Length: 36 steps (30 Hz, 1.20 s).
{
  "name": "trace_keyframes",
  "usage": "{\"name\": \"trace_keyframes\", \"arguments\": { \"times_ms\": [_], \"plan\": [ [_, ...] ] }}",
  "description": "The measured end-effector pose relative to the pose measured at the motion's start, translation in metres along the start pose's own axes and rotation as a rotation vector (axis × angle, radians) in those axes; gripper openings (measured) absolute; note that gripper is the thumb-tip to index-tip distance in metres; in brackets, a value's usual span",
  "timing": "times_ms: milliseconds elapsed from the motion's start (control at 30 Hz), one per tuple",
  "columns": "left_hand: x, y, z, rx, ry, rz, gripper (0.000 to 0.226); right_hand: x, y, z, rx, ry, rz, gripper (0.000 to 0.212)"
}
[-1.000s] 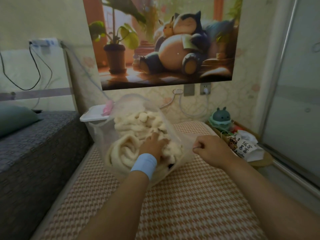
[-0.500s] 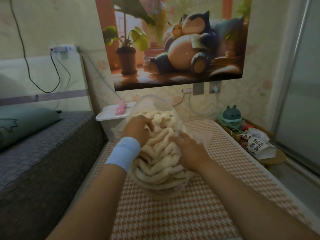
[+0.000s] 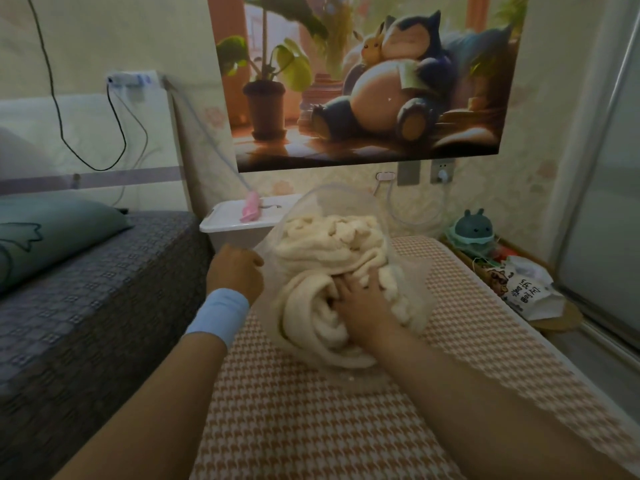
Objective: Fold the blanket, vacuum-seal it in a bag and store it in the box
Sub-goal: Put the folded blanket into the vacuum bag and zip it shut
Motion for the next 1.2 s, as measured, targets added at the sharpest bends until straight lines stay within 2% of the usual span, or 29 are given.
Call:
{"name": "trace_keyframes", "arguments": {
  "times_ms": [67, 133, 200, 267, 300, 400, 467, 567, 700, 767, 833, 900, 1000, 1067, 1133, 1200],
  "plan": [
    [-0.008, -0.002, -0.014, 0.053, 0.074, 0.101, 0.019, -0.003, 0.013, 0.019, 0.098, 0.013, -0.168, 0.077],
    [-0.013, -0.007, -0.021, 0.032, 0.237, -0.014, 0.027, -0.003, 0.019, 0.036, 0.170, 0.062, -0.263, 0.076],
    [-0.013, -0.013, -0.015, 0.041, 0.370, -0.127, 0.024, -0.003, 0.020, 0.044, 0.174, 0.100, -0.292, 0.076],
    [-0.009, -0.014, 0.000, 0.120, 0.330, -0.120, 0.013, -0.004, 0.018, 0.042, 0.124, 0.112, -0.291, 0.084],
    [-0.005, -0.014, 0.011, 0.173, 0.258, -0.087, 0.028, -0.006, 0.015, 0.040, 0.097, 0.130, -0.279, 0.087],
    [0.011, 0.004, 0.049, 0.265, 0.046, -0.106, 0.093, -0.005, -0.001, 0.035, 0.009, 0.244, -0.160, 0.083],
    [0.019, 0.023, 0.075, 0.234, 0.039, -0.142, 0.111, 0.002, -0.021, 0.037, -0.054, 0.342, -0.016, 0.081],
    [0.031, 0.054, 0.090, 0.119, -0.017, -0.114, 0.104, 0.018, -0.049, 0.049, -0.085, 0.417, 0.256, 0.080],
    [0.042, 0.083, 0.079, 0.021, -0.072, -0.181, 0.080, 0.022, -0.063, 0.037, -0.313, 0.159, 0.391, 0.077],
    [0.041, 0.085, 0.080, 0.044, -0.072, -0.190, 0.057, 0.025, -0.054, 0.020, -0.307, 0.117, 0.365, 0.078],
    [0.037, 0.075, 0.084, 0.138, -0.149, -0.195, 0.035, 0.026, -0.032, 0.011, -0.131, 0.142, 0.297, 0.078],
    [0.036, 0.056, 0.082, 0.252, -0.237, -0.158, 0.027, 0.018, -0.008, 0.010, -0.037, 0.234, 0.176, 0.082],
    [0.052, 0.015, 0.066, 0.363, -0.317, -0.124, 0.024, 0.002, 0.019, 0.019, -0.008, 0.236, 0.122, 0.080],
    [0.072, -0.010, 0.052, 0.343, -0.345, -0.238, 0.034, -0.003, 0.028, 0.020, -0.020, 0.280, 0.029, 0.072],
    [0.090, -0.024, 0.047, 0.406, -0.190, -0.343, 0.049, -0.006, 0.028, 0.019, -0.011, 0.374, -0.015, 0.066],
    [0.103, -0.034, 0.046, 0.506, -0.095, -0.363, 0.058, 0.000, 0.022, 0.019, -0.019, 0.379, -0.019, 0.070]
  ]
}}
Point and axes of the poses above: each hand's wrist, its own y-axis towards the middle knuckle, its own x-axis out of the palm, z = x × y, the point moved 2 cm from there along y, towards the middle knuckle, and after that the axes turned 6 degrees about -y, right-handed, at the moved point
